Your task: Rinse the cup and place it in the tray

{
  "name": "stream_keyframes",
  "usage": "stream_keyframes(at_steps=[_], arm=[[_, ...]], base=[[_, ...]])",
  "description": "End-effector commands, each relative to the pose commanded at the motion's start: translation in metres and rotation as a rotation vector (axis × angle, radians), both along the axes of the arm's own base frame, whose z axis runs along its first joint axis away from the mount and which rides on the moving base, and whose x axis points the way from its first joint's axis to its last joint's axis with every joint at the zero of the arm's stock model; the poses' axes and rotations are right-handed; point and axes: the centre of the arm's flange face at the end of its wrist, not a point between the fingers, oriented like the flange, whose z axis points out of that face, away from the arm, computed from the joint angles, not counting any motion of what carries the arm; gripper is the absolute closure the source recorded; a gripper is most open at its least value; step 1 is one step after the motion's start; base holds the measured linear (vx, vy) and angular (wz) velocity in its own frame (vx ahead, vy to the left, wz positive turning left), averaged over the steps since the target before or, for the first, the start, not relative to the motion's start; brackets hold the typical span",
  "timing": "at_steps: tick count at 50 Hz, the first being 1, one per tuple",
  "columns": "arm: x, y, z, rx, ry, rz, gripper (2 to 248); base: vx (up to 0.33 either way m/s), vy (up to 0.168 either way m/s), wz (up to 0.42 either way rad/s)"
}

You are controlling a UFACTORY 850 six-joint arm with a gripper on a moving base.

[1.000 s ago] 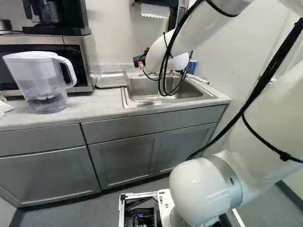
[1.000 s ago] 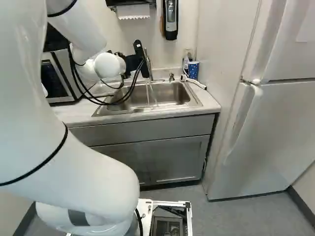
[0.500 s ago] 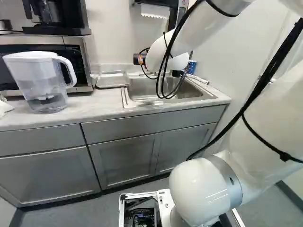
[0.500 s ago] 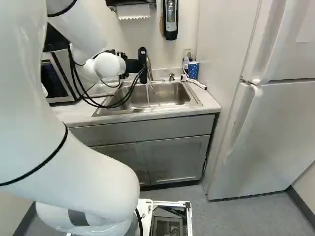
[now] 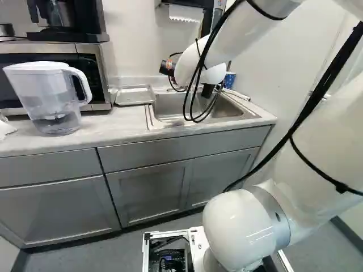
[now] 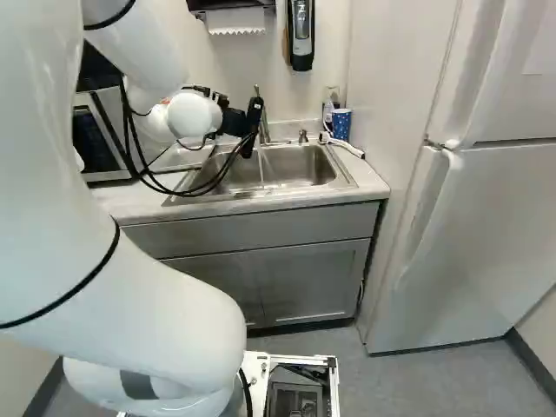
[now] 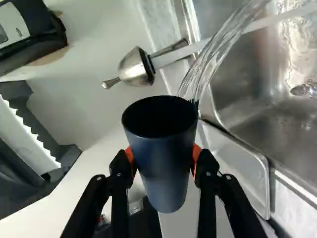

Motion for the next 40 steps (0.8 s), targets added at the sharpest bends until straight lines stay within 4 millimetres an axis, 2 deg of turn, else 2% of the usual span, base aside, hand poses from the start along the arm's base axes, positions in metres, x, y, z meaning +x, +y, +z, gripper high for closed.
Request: stream_keyframes(at_steps=[6, 40], arm=[[0.0, 0.0, 0.0, 0.06, 0.014, -0.013, 125], [0.0, 0.0, 0.0, 0.06, 0.014, -0.013, 125]], base=[[0.0, 0.0, 0.0], [0.0, 0.0, 0.0]])
